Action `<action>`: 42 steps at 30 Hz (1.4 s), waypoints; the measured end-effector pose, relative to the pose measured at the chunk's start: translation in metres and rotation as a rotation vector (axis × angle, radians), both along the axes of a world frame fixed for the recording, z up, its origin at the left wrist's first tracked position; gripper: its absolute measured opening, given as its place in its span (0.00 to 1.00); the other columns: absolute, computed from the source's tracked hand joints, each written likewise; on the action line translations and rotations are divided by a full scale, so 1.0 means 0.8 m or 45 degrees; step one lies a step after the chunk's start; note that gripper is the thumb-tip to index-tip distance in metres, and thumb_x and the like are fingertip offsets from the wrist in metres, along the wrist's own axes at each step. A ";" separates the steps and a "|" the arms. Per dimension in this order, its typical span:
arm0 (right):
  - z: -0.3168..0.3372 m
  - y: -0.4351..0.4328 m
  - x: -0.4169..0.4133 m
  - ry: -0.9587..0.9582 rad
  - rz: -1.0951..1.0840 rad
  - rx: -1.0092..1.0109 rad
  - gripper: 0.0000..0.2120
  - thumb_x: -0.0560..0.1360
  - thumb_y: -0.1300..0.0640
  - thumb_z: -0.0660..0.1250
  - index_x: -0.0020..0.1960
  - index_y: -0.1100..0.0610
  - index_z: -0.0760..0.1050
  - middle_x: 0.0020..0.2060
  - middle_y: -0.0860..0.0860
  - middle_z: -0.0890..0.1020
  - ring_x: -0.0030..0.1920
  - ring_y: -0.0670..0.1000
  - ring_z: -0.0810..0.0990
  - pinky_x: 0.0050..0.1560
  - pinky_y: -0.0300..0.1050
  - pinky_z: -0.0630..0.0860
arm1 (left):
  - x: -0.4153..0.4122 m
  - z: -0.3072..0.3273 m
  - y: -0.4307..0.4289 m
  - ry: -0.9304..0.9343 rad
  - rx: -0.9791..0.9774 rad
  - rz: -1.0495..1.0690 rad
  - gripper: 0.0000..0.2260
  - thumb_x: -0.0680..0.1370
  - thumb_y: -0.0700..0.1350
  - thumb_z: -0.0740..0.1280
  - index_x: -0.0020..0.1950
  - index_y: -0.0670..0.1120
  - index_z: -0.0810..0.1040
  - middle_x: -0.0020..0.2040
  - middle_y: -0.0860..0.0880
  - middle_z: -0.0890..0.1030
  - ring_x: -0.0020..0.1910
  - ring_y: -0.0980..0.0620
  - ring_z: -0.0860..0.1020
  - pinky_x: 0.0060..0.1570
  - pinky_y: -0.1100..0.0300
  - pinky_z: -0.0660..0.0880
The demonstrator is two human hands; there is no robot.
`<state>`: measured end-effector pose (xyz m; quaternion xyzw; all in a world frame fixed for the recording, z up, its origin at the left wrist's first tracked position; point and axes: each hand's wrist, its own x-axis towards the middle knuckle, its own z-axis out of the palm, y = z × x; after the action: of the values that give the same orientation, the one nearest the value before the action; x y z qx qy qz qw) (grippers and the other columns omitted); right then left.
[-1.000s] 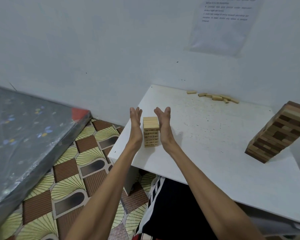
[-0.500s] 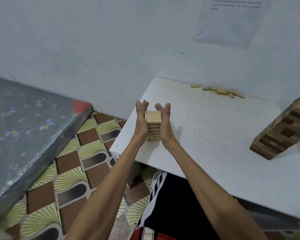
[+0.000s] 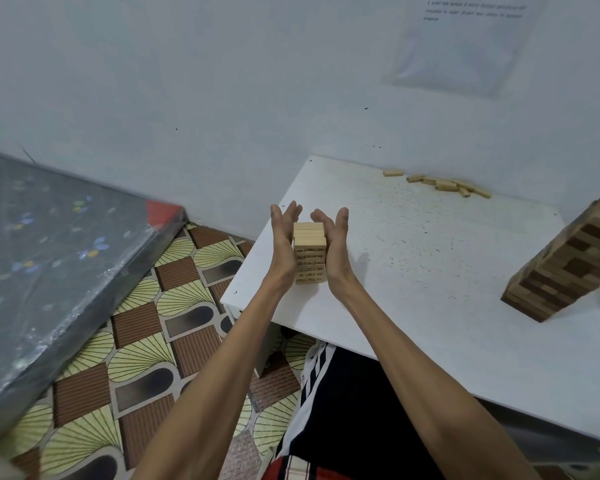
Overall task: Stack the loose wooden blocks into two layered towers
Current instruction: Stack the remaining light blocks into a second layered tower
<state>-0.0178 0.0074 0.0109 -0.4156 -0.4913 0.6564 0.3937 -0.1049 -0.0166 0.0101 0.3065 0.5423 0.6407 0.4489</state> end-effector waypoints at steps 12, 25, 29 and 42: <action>-0.009 0.001 -0.007 0.039 -0.004 -0.023 0.44 0.73 0.24 0.44 0.77 0.49 0.69 0.64 0.54 0.83 0.62 0.54 0.83 0.67 0.57 0.77 | 0.012 -0.002 0.006 -0.112 -0.006 0.086 0.32 0.84 0.66 0.44 0.77 0.50 0.70 0.73 0.55 0.74 0.51 0.71 0.81 0.50 0.66 0.75; 0.002 0.013 0.021 -0.059 0.006 0.158 0.47 0.70 0.21 0.42 0.79 0.45 0.67 0.75 0.40 0.71 0.77 0.40 0.64 0.80 0.54 0.54 | -0.023 0.002 -0.006 0.092 0.084 0.044 0.38 0.77 0.70 0.40 0.79 0.52 0.68 0.74 0.55 0.74 0.76 0.57 0.68 0.80 0.46 0.53; 0.009 0.013 0.020 -0.058 0.015 0.188 0.46 0.71 0.21 0.42 0.79 0.45 0.66 0.75 0.39 0.72 0.77 0.41 0.65 0.81 0.55 0.54 | -0.018 0.010 -0.005 0.103 0.112 0.057 0.37 0.78 0.68 0.41 0.78 0.52 0.68 0.74 0.55 0.74 0.76 0.58 0.67 0.80 0.46 0.53; 0.006 0.024 0.072 -0.244 0.245 0.478 0.30 0.78 0.43 0.67 0.77 0.48 0.65 0.71 0.42 0.77 0.73 0.42 0.71 0.76 0.60 0.67 | -0.054 -0.010 -0.042 0.439 0.141 -0.126 0.30 0.79 0.57 0.67 0.78 0.48 0.66 0.71 0.53 0.77 0.72 0.55 0.73 0.74 0.47 0.68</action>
<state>0.0396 0.0268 0.0157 -0.3466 -0.6773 0.5457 0.3513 -0.1478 -0.0506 0.0018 0.4621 0.5593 0.5849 0.3627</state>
